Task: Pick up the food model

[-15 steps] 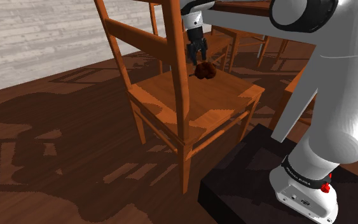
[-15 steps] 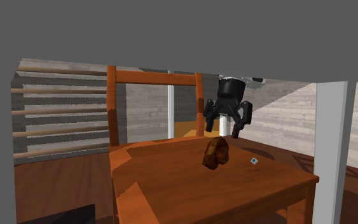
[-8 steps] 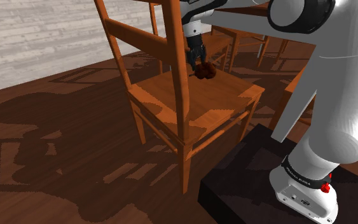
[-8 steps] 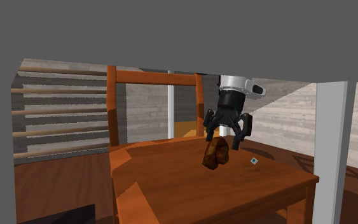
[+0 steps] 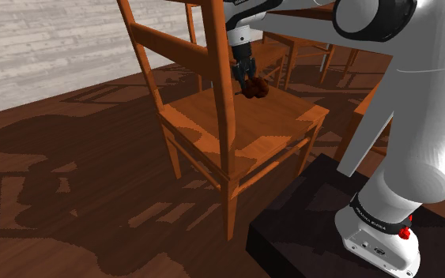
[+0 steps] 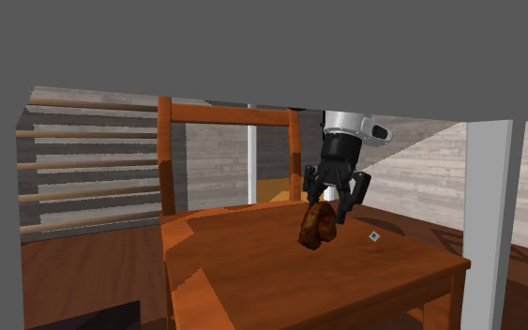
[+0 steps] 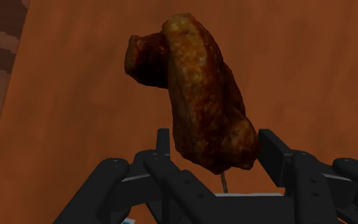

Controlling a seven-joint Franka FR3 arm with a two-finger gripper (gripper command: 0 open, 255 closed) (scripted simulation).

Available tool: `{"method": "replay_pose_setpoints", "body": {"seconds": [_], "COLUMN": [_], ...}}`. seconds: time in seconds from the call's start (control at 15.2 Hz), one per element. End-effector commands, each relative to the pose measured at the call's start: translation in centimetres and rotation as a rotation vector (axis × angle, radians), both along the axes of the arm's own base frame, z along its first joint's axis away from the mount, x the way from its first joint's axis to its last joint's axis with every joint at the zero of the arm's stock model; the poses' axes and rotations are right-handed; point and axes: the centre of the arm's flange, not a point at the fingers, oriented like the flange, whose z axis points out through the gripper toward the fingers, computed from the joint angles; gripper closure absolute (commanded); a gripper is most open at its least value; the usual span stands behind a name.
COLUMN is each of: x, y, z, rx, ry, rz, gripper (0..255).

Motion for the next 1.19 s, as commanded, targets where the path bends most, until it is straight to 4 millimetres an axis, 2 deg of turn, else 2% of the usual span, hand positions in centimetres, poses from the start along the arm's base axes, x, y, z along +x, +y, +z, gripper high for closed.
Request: {"method": "replay_pose_setpoints", "body": {"seconds": [0.0,0.07,1.06,1.12], "x": [0.0,0.0,0.0,0.0], "y": [-0.1,-0.2,-0.2,-0.2], "z": [-0.1,-0.2,7.8,7.8], "rx": [-0.001,-0.001,-0.001,-0.001], "ry": [0.003,0.003,0.003,0.003], "rz": [-0.002,-0.002,-0.002,-0.002], "gripper": [255,255,255,255]}}
